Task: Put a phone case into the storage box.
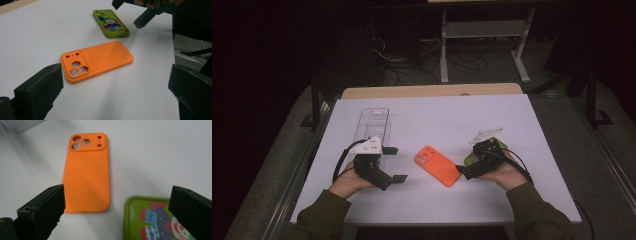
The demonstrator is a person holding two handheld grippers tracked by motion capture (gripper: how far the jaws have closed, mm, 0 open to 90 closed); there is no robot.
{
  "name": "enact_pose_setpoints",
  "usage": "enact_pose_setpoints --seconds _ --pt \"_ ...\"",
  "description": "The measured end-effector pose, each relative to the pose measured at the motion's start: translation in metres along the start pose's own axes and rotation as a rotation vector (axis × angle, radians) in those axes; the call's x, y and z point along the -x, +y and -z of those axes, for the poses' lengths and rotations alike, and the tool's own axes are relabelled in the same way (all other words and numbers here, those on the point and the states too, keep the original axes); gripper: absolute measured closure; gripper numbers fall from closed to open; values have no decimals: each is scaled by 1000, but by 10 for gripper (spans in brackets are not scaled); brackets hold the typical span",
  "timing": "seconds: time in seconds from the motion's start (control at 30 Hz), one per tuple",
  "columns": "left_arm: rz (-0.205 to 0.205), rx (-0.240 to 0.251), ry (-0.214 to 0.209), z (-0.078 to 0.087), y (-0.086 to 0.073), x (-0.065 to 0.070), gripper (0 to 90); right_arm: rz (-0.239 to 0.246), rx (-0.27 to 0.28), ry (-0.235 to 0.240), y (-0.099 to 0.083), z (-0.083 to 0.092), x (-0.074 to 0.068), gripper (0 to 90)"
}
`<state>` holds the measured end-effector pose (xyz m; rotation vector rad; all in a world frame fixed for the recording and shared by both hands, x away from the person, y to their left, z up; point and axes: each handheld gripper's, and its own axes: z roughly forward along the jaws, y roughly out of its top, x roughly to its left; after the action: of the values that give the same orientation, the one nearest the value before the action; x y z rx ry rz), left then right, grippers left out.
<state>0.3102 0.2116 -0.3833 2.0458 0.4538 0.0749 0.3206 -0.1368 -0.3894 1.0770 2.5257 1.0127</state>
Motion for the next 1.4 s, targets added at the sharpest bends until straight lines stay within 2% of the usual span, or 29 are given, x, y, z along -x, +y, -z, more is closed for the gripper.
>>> enact_pose_setpoints --seconds 0.23,0.5,0.97,1.27,1.4 --pt "1 1 -1 0 0 0 0 -6 -28 2 20 -20 -10 3" --pt "-1 1 0 1 0 0 0 -11 -58 13 28 -41 -18 3" --pt "-1 1 1 0 0 0 0 4 -138 22 24 -67 -32 4" --pt "-2 -2 0 0 0 -1 0 25 -174 8 20 -78 -37 9" --pt "-1 -1 -1 0 0 0 0 39 -184 0 18 -82 -39 39"
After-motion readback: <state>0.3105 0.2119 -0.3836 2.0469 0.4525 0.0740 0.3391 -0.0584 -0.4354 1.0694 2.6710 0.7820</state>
